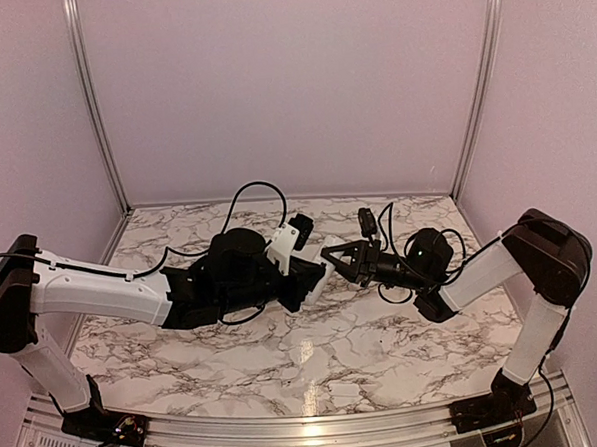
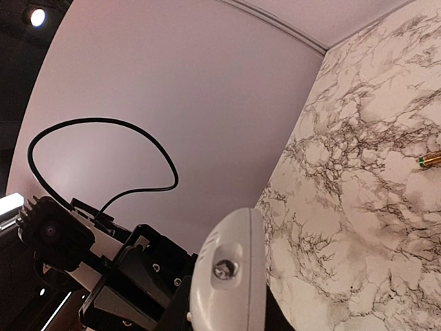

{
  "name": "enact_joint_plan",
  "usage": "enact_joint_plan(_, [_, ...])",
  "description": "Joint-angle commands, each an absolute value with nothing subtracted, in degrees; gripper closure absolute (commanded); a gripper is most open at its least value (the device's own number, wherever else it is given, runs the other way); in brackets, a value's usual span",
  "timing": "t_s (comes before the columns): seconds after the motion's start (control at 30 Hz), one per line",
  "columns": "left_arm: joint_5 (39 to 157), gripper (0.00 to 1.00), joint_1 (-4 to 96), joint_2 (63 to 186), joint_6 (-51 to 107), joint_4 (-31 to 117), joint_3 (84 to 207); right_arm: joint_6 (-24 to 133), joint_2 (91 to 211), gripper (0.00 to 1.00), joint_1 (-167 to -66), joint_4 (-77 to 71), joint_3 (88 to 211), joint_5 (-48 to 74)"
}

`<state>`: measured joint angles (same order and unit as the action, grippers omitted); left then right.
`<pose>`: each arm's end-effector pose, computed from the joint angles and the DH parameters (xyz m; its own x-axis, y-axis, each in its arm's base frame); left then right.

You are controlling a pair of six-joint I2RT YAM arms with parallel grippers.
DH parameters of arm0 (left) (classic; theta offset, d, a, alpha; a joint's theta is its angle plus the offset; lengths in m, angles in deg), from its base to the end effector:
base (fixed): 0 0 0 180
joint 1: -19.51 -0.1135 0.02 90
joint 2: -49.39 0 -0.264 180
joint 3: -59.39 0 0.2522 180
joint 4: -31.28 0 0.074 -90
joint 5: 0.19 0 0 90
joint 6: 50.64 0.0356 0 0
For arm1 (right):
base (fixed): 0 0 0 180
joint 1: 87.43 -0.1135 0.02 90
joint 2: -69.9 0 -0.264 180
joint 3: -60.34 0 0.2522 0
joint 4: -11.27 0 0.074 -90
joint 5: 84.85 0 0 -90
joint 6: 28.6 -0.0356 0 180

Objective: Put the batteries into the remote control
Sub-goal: Place the battery in the battery compartment.

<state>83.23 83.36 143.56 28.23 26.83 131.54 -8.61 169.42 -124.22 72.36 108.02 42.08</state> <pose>0.1699 -0.3368 0.2492 -0.2934 0.1624 -0.9421 0.8020 0.5781 -0.1501 0.2439 0.2091 0.1920 -0.8522 0.3007 -0.4282 -0.4470 0.0070 0.8945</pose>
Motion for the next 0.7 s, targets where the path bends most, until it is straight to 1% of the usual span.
enact_joint_plan(0.0, [81.91,1.00,83.67,143.42,27.63,28.34,130.54,-9.00,167.51,1.00,-124.89,86.02,110.63,41.75])
enact_joint_plan(0.17, [81.64,1.00,83.67,143.04,27.77,29.81,130.26,-8.70,167.12,1.00,-124.86,85.74,110.83,42.06])
enact_joint_plan(0.67, [81.13,0.96,83.67,142.40,26.11,34.83,131.09,-6.66,166.15,1.00,-124.87,83.99,111.89,42.50])
